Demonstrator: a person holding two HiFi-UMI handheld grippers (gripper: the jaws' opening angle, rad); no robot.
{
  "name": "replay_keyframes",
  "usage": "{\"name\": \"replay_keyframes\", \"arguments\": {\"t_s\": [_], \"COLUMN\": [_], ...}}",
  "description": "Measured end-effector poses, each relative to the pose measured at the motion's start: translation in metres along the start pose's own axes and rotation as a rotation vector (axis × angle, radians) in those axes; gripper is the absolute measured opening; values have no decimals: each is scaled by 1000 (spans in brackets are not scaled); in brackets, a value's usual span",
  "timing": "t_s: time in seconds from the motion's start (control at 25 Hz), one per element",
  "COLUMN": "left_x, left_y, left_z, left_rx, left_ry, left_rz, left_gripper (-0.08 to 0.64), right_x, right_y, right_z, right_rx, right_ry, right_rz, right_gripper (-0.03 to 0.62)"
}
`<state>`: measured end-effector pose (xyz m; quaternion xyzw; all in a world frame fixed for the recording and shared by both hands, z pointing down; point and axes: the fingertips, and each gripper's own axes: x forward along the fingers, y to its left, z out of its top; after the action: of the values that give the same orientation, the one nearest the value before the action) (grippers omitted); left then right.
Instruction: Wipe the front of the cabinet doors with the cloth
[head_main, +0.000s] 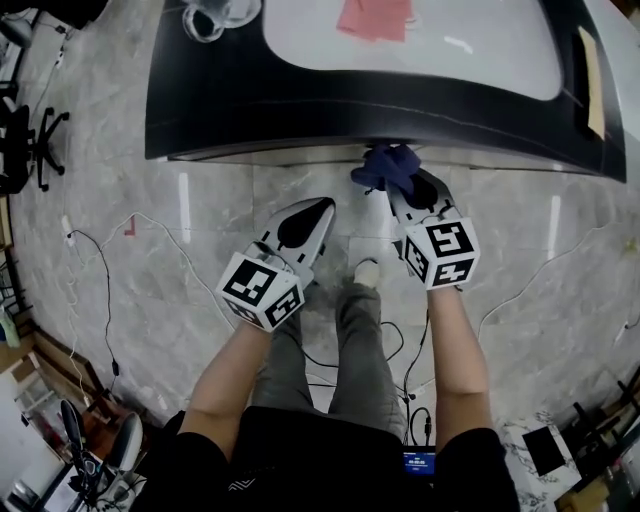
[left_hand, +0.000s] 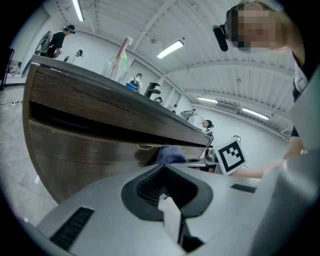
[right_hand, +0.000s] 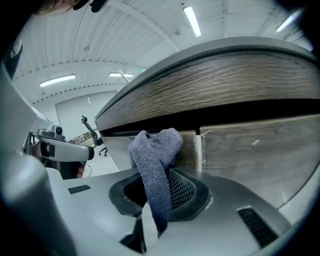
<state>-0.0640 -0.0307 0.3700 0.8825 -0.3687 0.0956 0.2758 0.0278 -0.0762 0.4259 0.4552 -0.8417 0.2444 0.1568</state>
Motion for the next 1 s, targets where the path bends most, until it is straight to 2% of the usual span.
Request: {"name": "replay_keyframes", "arguments": {"t_s": [0.08, 0.2, 0.32, 0.52, 0.8, 1.0], "left_x": [13, 25, 29, 13, -38, -75], "left_y": [-10, -19, -19, 1, 52, 91], "left_z": [0, 2, 1, -7, -18, -18], "left_rx": [-7, -56, -45, 13, 24, -9], "left_ry": [3, -2, 9, 29, 25, -7], "left_rz": [-35, -79, -76, -35, 74, 136], "left_gripper": [9, 9, 9, 9, 9, 9], "right_x": [-9, -19, -25, -15, 23, 57], "right_y": [-16, -24, -14, 22, 95, 142], "right_z": [-3, -6, -10, -13, -21, -25], "right_rx": [4, 18, 10, -13, -49, -81], "right_ry": [3, 1, 4, 11, 40, 65], "right_rz": [-24, -34, -9, 55, 162, 221], "right_gripper": [72, 72, 72, 72, 72, 72]}}
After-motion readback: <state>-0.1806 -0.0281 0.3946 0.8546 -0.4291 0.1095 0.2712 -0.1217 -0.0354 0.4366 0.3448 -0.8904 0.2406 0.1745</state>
